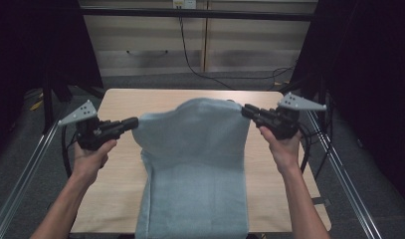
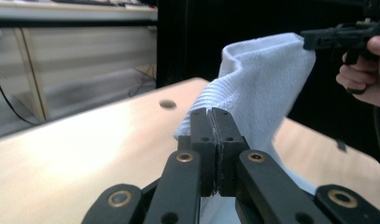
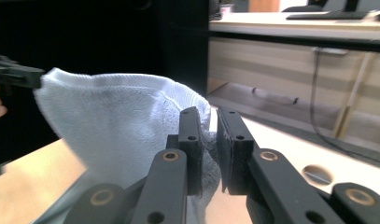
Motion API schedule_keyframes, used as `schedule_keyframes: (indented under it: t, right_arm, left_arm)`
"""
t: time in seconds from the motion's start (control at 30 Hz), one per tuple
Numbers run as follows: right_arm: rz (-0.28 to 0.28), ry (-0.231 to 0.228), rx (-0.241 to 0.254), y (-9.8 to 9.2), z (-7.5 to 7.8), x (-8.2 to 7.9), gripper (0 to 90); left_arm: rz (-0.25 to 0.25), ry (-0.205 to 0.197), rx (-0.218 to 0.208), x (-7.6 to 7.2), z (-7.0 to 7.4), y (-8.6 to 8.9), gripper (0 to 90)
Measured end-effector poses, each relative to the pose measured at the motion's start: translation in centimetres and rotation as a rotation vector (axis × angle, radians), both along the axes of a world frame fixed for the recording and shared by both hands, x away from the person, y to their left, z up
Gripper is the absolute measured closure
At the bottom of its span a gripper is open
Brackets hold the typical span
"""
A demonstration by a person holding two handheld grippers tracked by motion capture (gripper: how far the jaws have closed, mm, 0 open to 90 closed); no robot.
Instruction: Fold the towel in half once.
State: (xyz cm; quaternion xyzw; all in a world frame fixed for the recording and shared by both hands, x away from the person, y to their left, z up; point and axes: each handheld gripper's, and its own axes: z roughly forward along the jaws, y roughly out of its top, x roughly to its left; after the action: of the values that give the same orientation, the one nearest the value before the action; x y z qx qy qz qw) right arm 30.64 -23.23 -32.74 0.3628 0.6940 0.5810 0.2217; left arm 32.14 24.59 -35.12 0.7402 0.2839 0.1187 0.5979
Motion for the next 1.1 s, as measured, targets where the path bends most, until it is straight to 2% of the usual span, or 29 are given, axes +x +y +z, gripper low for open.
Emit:
schedule_keyframes:
  t: [0.07,0.1,0.13,0.23,0.27,0.37,0.47,0.57,0.6,0.7,0.73,0.8,0.83,0.93,1.0,1.1]
  right_arm:
    - [0.011,0.014,0.009,-0.1,-1.1,-1.4,80.8]
    - [0.026,0.025,0.008,-0.2,-1.7,-2.0,80.8]
    - [0.028,0.036,-0.008,-0.2,-2.3,-2.7,80.8]
    - [0.045,0.079,-0.014,-0.5,-4.4,-4.5,80.9]
    - [0.049,0.100,-0.008,-0.6,-5.1,-5.2,80.9]
    - [0.065,0.151,-0.034,-0.6,-7.0,-7.1,80.8]
    - [0.105,0.223,-0.043,-0.1,-9.2,-9.2,80.8]
    - [0.153,0.314,-0.112,1.3,-11.9,-10.9,80.8]
    - [0.163,0.330,-0.128,1.6,-12.6,-11.3,80.8]
    - [0.191,0.417,-0.162,2.4,-15.2,-11.9,80.8]
    - [0.200,0.446,-0.163,2.5,-15.9,-11.7,80.8]
    - [0.208,0.491,-0.190,2.9,-17.0,-11.4,81.0]
    - [0.210,0.494,-0.180,3.0,-17.1,-11.1,81.1]
    - [0.184,0.456,-0.245,3.5,-17.0,-10.1,81.5]
    - [0.157,0.451,-0.269,3.7,-16.9,-8.8,81.6]
    - [0.127,0.446,-0.281,3.8,-17.0,-6.1,81.6]
  left_arm:
    - [-0.011,0.016,0.010,-1.1,-1.4,0.5,88.8]
    - [-0.003,0.032,0.014,-1.5,-2.1,0.7,88.8]
    - [-0.009,0.051,0.001,-2.1,-2.9,1.0,88.8]
    - [-0.023,0.095,0.021,-3.6,-4.9,1.3,88.8]
    - [-0.041,0.110,0.022,-4.2,-5.5,1.3,88.8]
    - [-0.086,0.151,0.039,-6.2,-7.1,1.2,88.8]
    - [-0.117,0.187,0.105,-8.0,-8.6,0.9,88.8]
    - [-0.156,0.223,0.167,-9.2,-10.2,0.2,88.8]
    - [-0.163,0.249,0.194,-9.5,-11.1,-0.1,88.8]
    - [-0.177,0.319,0.268,-9.3,-13.5,-1.0,88.8]
    - [-0.178,0.326,0.291,-9.0,-13.9,-1.1,88.8]
    - [-0.172,0.341,0.287,-8.1,-14.3,-1.4,88.8]
    - [-0.159,0.340,0.293,-7.7,-14.3,-1.6,88.8]
    - [-0.142,0.321,0.321,-6.8,-14.5,-2.2,88.9]
    - [-0.110,0.308,0.333,-5.5,-14.5,-2.4,88.9]
    - [-0.062,0.337,0.302,-2.7,-14.7,-2.3,89.0]
